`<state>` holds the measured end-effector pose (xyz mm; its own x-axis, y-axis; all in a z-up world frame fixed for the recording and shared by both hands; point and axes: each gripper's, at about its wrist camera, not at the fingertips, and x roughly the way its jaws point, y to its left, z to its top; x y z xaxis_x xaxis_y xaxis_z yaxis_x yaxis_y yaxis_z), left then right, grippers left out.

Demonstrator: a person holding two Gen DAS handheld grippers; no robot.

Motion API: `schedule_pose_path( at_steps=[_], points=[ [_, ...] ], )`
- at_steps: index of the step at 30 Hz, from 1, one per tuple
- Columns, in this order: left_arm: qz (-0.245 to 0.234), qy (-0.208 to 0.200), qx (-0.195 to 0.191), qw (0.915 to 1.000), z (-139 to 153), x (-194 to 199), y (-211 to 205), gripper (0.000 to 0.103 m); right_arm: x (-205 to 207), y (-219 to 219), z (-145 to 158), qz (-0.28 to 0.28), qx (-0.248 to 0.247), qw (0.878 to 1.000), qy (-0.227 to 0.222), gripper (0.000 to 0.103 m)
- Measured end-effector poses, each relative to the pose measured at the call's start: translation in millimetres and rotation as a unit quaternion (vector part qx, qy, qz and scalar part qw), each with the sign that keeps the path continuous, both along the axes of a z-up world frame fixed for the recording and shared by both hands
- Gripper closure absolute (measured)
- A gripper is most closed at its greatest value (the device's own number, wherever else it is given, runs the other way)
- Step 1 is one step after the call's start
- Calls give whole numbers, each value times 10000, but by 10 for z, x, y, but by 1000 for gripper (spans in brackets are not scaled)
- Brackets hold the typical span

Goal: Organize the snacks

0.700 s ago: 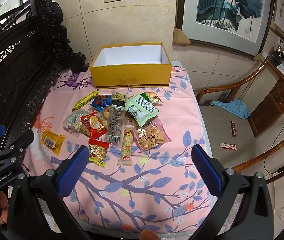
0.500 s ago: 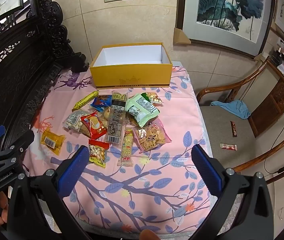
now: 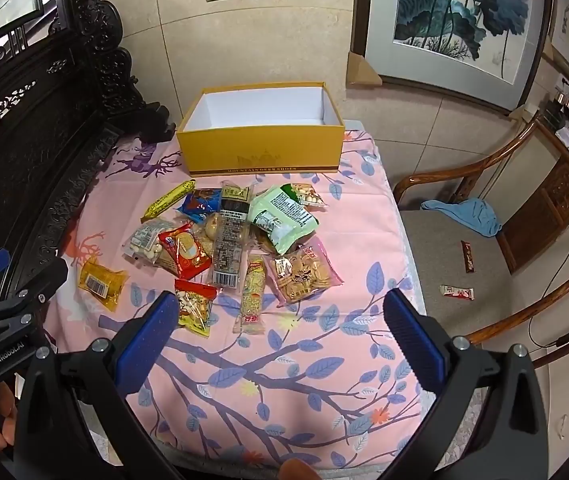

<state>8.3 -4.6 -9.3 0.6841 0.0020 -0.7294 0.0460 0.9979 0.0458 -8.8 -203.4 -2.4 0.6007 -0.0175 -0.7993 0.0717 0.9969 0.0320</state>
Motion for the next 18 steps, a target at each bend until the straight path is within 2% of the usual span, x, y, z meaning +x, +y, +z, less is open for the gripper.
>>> schedule_pose_path(
  at_steps=[6,18],
  points=[
    [-3,18,0,10000,9,4,7,2,-31,39,38,6,1,10000,5,1],
    [-15,42,16,10000,-38,79,-4,2,108,-38,-98,106,9,9999,-7,1]
  ],
)
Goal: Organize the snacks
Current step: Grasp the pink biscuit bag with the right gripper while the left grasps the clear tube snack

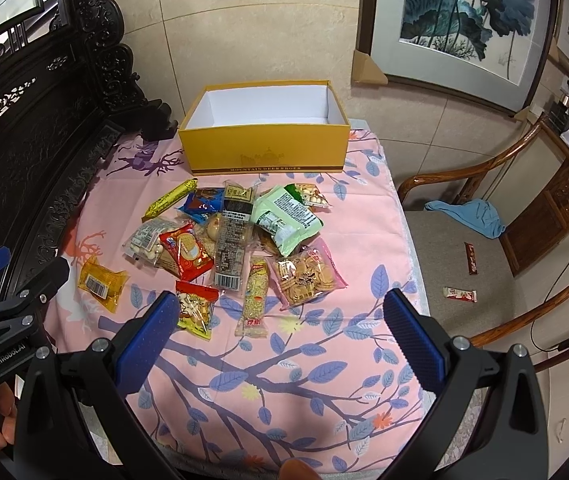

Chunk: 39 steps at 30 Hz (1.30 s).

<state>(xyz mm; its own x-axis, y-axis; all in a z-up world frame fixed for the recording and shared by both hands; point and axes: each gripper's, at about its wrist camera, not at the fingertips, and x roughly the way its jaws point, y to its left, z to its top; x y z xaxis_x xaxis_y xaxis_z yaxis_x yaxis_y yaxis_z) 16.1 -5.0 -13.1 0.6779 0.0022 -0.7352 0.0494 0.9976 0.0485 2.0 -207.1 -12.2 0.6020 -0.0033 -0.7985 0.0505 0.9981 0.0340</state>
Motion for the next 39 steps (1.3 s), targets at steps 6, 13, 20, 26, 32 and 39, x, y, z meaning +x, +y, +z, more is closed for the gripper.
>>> schedule_pose_path(
  at_steps=[6,13,20,26,32,39],
  points=[
    [85,182,-128,9997,-252,138,152,2,227,-143,-566,130,168,9995,250,1],
    [288,360,-119,9989,-484,334,357,2,650,-275,-1409,239,356,9967,694,1],
    [52,383,-191,9991,-645,604,313,2,1181,-415,-1862,368,534,9937,918,4],
    [-334,489,-317,9977,-860,852,97,2,1319,-322,-2107,739,-245,9918,1011,16],
    [-1097,502,-132,9926,-1114,986,-429,2,1182,-396,-2063,1055,-372,9905,800,36],
    [-1818,484,-119,9821,-1424,1181,-1021,2,1113,-572,-1985,904,-19,9923,843,42]
  ],
)
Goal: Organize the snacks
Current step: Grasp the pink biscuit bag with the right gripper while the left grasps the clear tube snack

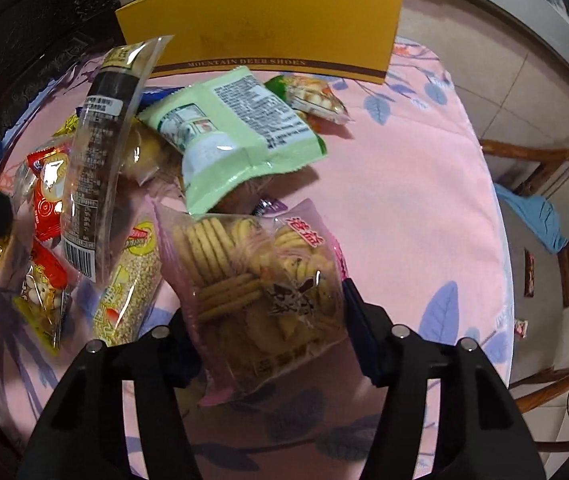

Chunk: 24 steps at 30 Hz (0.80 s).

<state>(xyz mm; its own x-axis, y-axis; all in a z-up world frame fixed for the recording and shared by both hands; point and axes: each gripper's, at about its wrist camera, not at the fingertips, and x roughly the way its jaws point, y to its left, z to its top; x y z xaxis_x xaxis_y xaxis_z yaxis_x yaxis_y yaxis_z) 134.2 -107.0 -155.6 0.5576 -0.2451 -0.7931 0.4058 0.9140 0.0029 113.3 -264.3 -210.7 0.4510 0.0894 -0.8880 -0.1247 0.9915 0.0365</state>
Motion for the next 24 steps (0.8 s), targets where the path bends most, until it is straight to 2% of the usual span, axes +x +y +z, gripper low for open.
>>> schedule_pose_path(
  at_steps=[3,5,6,8,9,14,16,19,24],
  points=[
    [-96,-47,16,9999,-135,90,-167,4,-19,18,-1,38,-27,10000,-15,42],
    [-130,-13,67,9999,-227,157,-253,16,-18,4,-2,13,23,10000,-26,42],
    [-147,57,103,9998,-274,188,-281,26,23,-20,-12,-4,51,10000,-26,42],
    [-97,91,204,9997,-338,224,-302,33,30,-37,-9,-38,123,9999,-23,42],
    [-90,139,208,9996,-367,246,-304,43,43,-53,-11,-51,152,9999,-20,42],
    [-11,223,185,9996,-444,277,-260,54,46,-78,-5,-76,252,9997,-26,42],
    [14,283,123,9995,-444,274,-234,66,34,-105,12,-119,339,9994,-34,43],
    [119,337,-8,9994,-404,288,-158,69,18,-152,62,-191,462,9987,-67,46],
    [203,209,-226,9993,-231,251,-50,70,5,-156,311,-143,601,9976,-302,49]
  ],
)
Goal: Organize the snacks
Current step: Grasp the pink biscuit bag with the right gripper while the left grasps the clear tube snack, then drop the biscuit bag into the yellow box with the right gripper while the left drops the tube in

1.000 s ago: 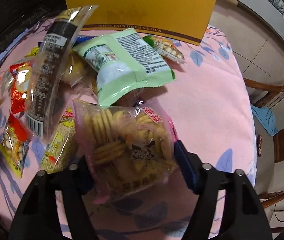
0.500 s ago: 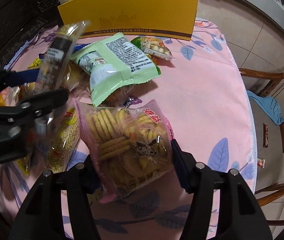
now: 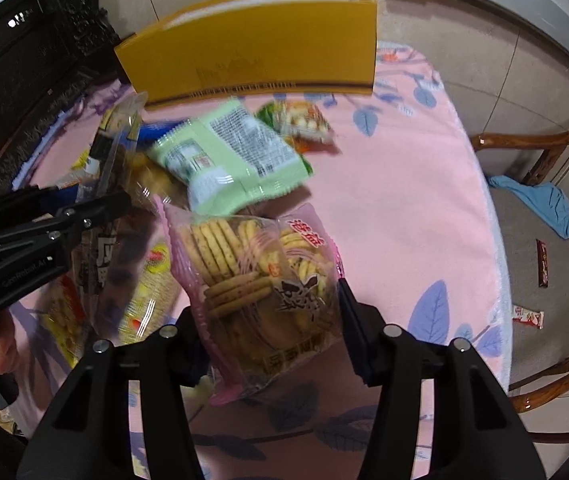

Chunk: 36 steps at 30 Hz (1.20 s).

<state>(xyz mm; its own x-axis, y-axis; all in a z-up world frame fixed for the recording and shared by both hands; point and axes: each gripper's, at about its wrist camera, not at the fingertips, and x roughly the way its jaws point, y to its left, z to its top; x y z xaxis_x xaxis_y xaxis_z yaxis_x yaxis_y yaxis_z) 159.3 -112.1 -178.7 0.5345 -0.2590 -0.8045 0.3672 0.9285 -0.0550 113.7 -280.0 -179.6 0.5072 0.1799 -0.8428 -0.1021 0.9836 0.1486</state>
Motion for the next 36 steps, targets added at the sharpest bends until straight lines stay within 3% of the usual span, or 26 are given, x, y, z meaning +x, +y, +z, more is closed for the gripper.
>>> schedule_pose_path(
  at_steps=[6,11,15,20,25,28,32,36],
  points=[
    [177,-214,-270,9992,280,-24,136,70,243,60,596,143,164,9964,-816,49],
    [305,-498,-371,9976,517,-8,248,70,896,132,1182,353,282,9841,-1718,49],
    [439,-622,-480,9959,652,16,366,70,1500,112,1429,325,453,9776,-2032,49],
    [619,-766,-569,9935,818,73,503,70,2305,134,1362,117,443,9796,-1955,49],
    [750,-898,-583,9914,955,138,592,70,2815,169,1161,-97,339,9907,-1311,44],
    [808,-953,-594,9904,1026,198,630,70,2709,108,1163,-188,614,9882,-1389,44],
    [808,-1046,-663,9890,1117,337,652,70,2519,35,1131,-290,689,9871,-1415,31],
    [789,-1206,-742,9868,1254,539,609,70,2453,-100,1192,-502,1003,9838,-1402,31]
  ],
)
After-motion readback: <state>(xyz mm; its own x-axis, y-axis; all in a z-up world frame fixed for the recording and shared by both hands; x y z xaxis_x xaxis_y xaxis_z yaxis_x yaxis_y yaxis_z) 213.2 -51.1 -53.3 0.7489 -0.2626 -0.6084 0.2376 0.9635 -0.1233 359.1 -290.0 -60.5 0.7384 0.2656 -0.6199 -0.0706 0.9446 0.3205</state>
